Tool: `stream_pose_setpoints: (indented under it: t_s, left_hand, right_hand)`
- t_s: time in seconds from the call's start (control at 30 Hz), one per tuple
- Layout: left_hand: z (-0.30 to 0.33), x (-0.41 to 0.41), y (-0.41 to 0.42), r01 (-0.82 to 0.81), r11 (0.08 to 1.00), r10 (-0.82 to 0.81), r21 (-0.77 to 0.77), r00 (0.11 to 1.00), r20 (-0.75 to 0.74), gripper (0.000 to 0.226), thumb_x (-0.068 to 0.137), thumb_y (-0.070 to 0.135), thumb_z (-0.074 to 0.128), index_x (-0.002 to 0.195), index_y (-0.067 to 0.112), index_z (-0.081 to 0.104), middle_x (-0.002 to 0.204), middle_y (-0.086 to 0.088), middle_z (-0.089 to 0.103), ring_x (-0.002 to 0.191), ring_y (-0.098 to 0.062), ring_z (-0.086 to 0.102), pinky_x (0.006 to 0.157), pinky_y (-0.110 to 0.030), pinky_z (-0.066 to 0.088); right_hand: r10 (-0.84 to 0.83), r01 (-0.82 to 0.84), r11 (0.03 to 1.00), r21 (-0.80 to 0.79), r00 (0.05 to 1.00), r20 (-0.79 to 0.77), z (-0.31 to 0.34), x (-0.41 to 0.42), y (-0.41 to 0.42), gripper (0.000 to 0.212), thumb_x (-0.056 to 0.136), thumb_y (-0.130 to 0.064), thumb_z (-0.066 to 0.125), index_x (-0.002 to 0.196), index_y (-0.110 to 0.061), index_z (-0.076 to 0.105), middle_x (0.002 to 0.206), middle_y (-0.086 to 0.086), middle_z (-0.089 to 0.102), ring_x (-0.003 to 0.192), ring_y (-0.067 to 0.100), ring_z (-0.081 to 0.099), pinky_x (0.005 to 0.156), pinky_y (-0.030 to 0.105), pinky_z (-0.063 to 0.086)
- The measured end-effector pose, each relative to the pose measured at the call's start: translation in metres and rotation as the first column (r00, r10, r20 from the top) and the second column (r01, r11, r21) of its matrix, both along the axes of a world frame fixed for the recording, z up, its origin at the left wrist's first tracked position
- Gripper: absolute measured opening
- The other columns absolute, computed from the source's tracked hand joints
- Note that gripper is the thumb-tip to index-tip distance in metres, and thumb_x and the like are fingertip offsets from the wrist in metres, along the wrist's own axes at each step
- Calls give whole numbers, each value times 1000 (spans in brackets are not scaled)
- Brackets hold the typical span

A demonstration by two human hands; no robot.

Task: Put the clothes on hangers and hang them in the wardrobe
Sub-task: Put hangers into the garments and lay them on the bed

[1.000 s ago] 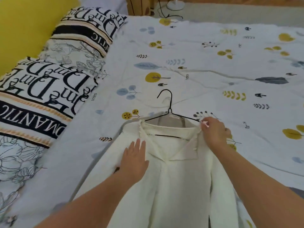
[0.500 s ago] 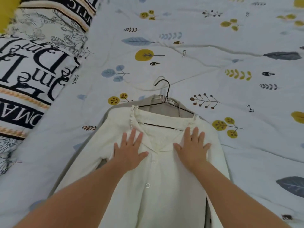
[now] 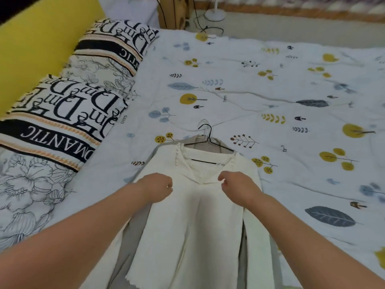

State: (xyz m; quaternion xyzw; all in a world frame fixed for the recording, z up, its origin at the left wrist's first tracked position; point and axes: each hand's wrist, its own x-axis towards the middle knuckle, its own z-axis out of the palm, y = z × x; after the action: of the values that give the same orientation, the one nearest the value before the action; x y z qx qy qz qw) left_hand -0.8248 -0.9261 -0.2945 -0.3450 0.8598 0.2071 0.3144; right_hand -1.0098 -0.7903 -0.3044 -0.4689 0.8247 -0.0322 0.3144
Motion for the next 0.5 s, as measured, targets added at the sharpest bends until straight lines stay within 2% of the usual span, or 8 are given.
stream_pose_setpoints:
  t_s: [0.23,0.5]
  left_hand:
    - [82,92,60,-60,998,58,-19,997,-56,34,98,28,36,127,14,49,130,-6,52,116,-21,48,79,-21,32]
    - [154,205,130,-116,992,114,-52,993,-29,42,98,34,39,135,15,42,137,-5,47,123,-21,44,95,-26,36]
  right_hand:
    - [170,-163,982,97,982,-77,80,76,49,39,96,-21,37,134,-20,45,136,8,49,122,25,47,95,32,41]
    - [338,-321,927,195,939,-60,153,151,116,40,97,-30,41,136,-21,44,139,4,46,125,21,45,100,29,38]
